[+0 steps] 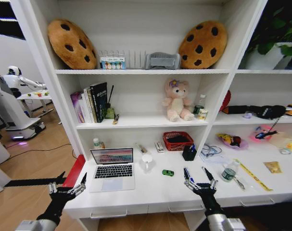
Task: Organize the objects on the table.
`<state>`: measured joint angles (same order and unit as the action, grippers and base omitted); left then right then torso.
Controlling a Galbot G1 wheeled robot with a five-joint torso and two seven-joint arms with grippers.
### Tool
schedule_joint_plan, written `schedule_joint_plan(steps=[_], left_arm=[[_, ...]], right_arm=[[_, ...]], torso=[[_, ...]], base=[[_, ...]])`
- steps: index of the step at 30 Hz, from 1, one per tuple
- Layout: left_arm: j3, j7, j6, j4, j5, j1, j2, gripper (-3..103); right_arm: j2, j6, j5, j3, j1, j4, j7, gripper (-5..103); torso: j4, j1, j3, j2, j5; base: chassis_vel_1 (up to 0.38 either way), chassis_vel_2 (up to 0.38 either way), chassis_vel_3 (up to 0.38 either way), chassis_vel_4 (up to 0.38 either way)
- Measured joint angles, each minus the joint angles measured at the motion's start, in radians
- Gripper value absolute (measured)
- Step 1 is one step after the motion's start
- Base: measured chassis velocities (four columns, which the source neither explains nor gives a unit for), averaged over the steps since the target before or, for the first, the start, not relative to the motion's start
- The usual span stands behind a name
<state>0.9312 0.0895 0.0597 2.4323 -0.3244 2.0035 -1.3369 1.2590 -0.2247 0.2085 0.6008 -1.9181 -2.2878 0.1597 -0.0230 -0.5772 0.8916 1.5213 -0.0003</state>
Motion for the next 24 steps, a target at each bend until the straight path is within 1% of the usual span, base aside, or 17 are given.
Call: schedule_joint_plan(steps=[2,3,6,7,10,11,13,14,15,16,17,18,20,21,22,23,24], left_arm=[[0.008,-0.001,0.0,-0.005,-0.011,-0.004,0.033,96],[0.008,-0.001,0.0,-0.005,-0.011,-0.004,0.033,96],[0.025,-0.004,0.01,-0.017,-0.037,-0.012,0.091,96],[0.025,-0.004,0.01,-0.017,-0.037,-0.012,0.091,96],[0.034,-0.008,0.021,-0.032,-0.063,-0.024,0.136,96],[0.034,-0.008,0.021,-0.032,-0.063,-0.024,0.136,96],[0.035,-0.015,0.03,-0.056,-0.082,-0.037,0.199,96],[0.036,-0.015,0.032,-0.068,-0.089,-0.044,0.23,93],[0.036,-0.015,0.032,-0.068,-0.089,-0.044,0.23,93],[0.04,-0.018,0.038,-0.094,-0.107,-0.061,0.282,84],[0.04,-0.018,0.038,-0.094,-0.107,-0.061,0.282,84],[0.043,-0.02,0.043,-0.115,-0.122,-0.075,0.319,84],[0.044,-0.021,0.057,-0.159,-0.155,-0.115,0.39,72],[0.044,-0.021,0.057,-0.159,-0.155,-0.115,0.39,72],[0.03,-0.021,0.072,-0.201,-0.172,-0.168,0.435,67],[0.022,-0.021,0.079,-0.223,-0.178,-0.198,0.458,61],[0.022,-0.021,0.079,-0.223,-0.178,-0.198,0.458,61]], right_arm=[[-0.001,0.0,-0.005,0.002,0.0,0.002,0.0,100],[-0.001,0.0,-0.005,0.002,0.0,0.002,0.0,100],[-0.006,0.001,-0.006,0.006,0.001,0.008,0.003,100],[-0.006,0.001,-0.006,0.006,0.001,0.008,0.003,100],[-0.008,0.015,-0.007,0.008,0.0,0.012,0.007,100],[-0.008,0.015,-0.007,0.008,0.0,0.012,0.007,100],[-0.013,0.018,-0.013,0.008,-0.001,0.02,0.009,100],[-0.015,0.018,-0.014,0.008,0.0,0.024,0.01,100],[-0.015,0.018,-0.014,0.008,0.0,0.024,0.01,100],[-0.017,0.017,-0.015,0.008,0.002,0.032,0.011,100],[-0.017,0.017,-0.015,0.008,0.002,0.032,0.011,100],[-0.018,0.016,-0.015,0.009,0.004,0.038,0.013,100],[-0.017,0.015,-0.015,0.012,0.006,0.051,0.015,100],[-0.017,0.015,-0.015,0.012,0.006,0.051,0.015,100],[-0.013,0.016,-0.016,0.013,0.009,0.061,0.016,100],[-0.012,0.016,-0.016,0.014,0.011,0.065,0.017,100],[-0.012,0.016,-0.016,0.014,0.011,0.065,0.017,100]], torso=[[-0.0001,0.002,-0.001,0.001,0.0004],[-0.0001,0.002,-0.001,0.001,0.0004],[0.0001,0.002,-0.001,0.001,0.0003],[0.0001,0.002,-0.001,0.001,0.0003],[0.0,0.001,0.0,0.001,0.0001],[0.0,0.001,0.0,0.001,0.0001],[-0.0001,0.0,0.0,0.0,0.0003],[0.0,0.0,0.0,0.0,0.0],[0.0,0.0,0.0,0.0,0.0],[-0.0001,0.0,0.0,0.0,0.0002],[-0.0001,0.0,0.0,0.0,0.0002],[0.0001,0.0,0.0,0.0,0.0002],[0.0001,0.0,0.0,0.0,0.0001],[0.0001,0.0,0.0,0.0,0.0001],[0.0002,0.0,0.0,0.0,0.0001],[0.0,0.0,0.0,0.0,-0.0003],[0.0,0.0,0.0,0.0,-0.0003]], base=[[0.038,-0.041,-0.019,0.016],[0.075,-0.082,-0.038,0.033],[0.06,-0.072,-0.065,0.068],[0.04,-0.053,-0.056,0.043],[0.013,-0.018,-0.004,0.014],[0.0,0.0,0.0,0.0],[0.0,0.0,0.0,0.0],[0.0,0.0,0.0,0.0],[0.0,0.0,0.0,0.0],[0.0,0.0,0.0,0.0],[0.0,0.0,0.0,0.0],[0.0,0.0,0.0,0.0],[0.0,0.0,0.0,0.0],[0.0,0.0,0.0,0.0],[0.0,0.0,0.0,0.0],[0.0,0.0,0.0,0.0],[0.0,0.0,0.0,0.0]])
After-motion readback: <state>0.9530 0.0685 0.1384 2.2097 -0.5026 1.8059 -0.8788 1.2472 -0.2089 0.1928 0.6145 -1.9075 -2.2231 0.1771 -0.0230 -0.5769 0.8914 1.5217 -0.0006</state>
